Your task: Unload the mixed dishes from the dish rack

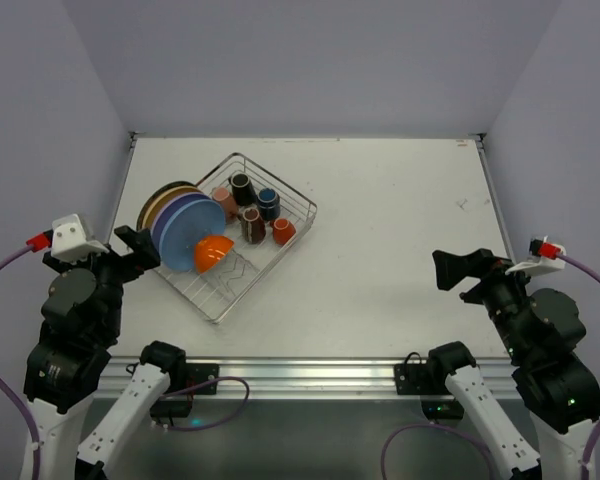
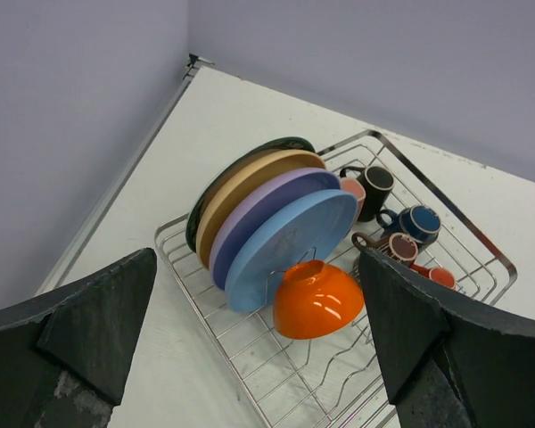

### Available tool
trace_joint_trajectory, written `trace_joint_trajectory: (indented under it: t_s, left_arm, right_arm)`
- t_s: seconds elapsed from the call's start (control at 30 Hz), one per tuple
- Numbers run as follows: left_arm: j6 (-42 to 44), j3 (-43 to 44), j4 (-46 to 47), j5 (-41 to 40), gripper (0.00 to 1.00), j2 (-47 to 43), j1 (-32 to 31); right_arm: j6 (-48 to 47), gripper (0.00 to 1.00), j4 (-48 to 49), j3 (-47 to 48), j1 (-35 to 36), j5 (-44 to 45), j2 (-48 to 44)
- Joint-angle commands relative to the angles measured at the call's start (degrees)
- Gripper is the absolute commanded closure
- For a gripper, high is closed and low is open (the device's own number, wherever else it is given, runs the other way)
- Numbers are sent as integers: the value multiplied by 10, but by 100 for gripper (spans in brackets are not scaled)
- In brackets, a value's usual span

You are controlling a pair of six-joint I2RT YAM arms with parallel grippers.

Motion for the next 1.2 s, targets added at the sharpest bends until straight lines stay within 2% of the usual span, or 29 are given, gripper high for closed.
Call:
trace_joint_trajectory:
  t_s: [0.0,0.13,0.17,0.27,0.3,0.4,0.47,0.5,0.53,0.6,0.63,0.7,0.73,0.8,0.83,1.0,1.07,1.17]
  left_arm:
    - [-33,-14,-3,-37,0,-12,-4]
    - [-47,-25,10,-48,0,-28,-4]
    - [-45,-26,12,-40,0,-28,-4]
    - [-40,-30,18,-33,0,-20,-4]
    - [-39,-30,18,-33,0,-15,-4]
    - [-40,-32,24,-22,0,-7,-4]
    - [-38,-36,36,-6,0,-7,-4]
    - [-37,-42,39,-3,0,-7,-4]
    - [-37,-46,48,-1,0,-7,-4]
    - [-37,-69,59,2,0,-11,-4]
    - [-37,-78,70,5,0,-13,-4]
    - [-45,-94,77,1,0,-12,-4]
    - [-49,-110,85,-4,0,-12,-4]
    - [-61,-126,95,-12,0,-14,-4]
    - [-63,-140,107,-16,0,-17,-4]
    - [-72,-147,112,-57,0,-31,1]
    - [-79,-146,104,-76,0,-47,10]
    - [-83,-148,103,-82,0,-76,21]
  right_arm:
    - [36,1,39,-15,-1,8,0]
    - [140,1,71,-71,-2,106,-38]
    - [149,1,93,-85,-2,93,-59]
    - [171,1,188,-128,-1,-17,-58]
    - [210,1,216,-138,-1,-85,-44]
    - [281,1,272,-146,2,-209,44]
    - [312,1,313,-156,21,-232,78]
    - [330,1,330,-157,39,-222,103]
    - [337,1,344,-153,98,-158,117]
    - [345,1,353,-126,171,-87,158]
    - [349,1,356,-110,249,-19,214]
    - [363,1,350,-50,324,47,283]
    - [377,1,336,-26,377,103,351]
    - [453,1,308,30,427,146,412]
    - [470,1,316,42,438,154,462]
    - [553,1,337,142,511,198,600]
    - [582,1,320,170,516,191,660]
    - [629,1,318,205,523,182,704]
